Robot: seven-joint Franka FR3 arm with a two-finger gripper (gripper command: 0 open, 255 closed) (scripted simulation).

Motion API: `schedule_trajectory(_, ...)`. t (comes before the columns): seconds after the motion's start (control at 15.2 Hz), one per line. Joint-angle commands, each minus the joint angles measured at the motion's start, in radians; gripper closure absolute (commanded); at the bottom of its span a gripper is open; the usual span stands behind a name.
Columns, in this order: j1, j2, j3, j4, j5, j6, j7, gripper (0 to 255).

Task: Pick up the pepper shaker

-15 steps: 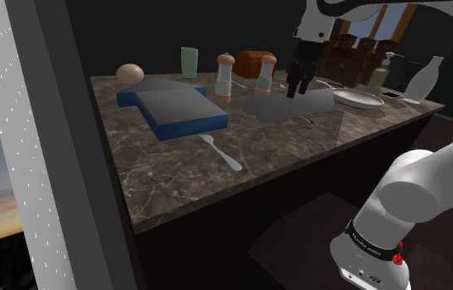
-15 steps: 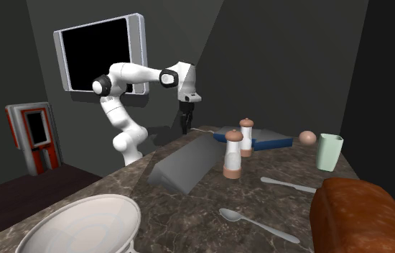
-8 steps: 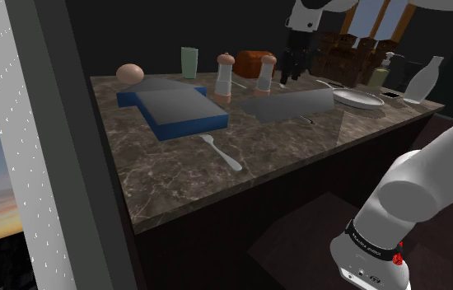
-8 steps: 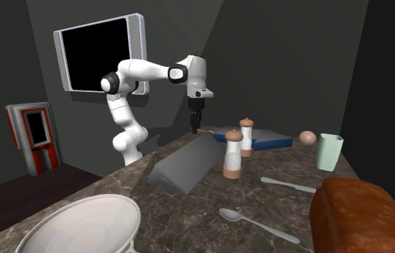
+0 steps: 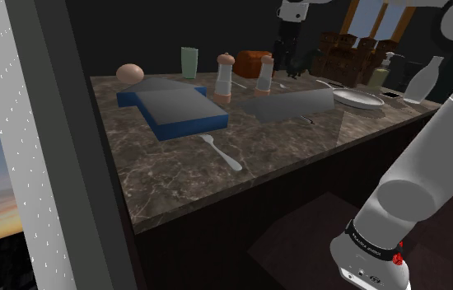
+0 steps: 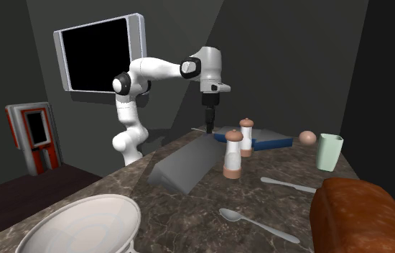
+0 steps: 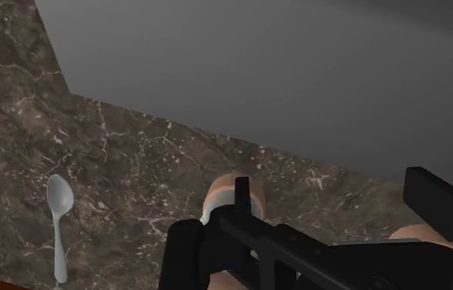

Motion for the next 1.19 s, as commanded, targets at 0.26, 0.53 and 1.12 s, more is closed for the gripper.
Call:
schedule_trajectory(0.26,-0.032,0.232,-0.029,0.347,0.005,-0.075,-0.083,0)
schedule_trajectory(0.53,-0.057,0.365,-0.038,0.545,0.018,-0.121,-0.122,0)
schedule_trajectory(1.12,-0.048,0.316,-0.036,0.383,0.006,-0.008,-0.105,255)
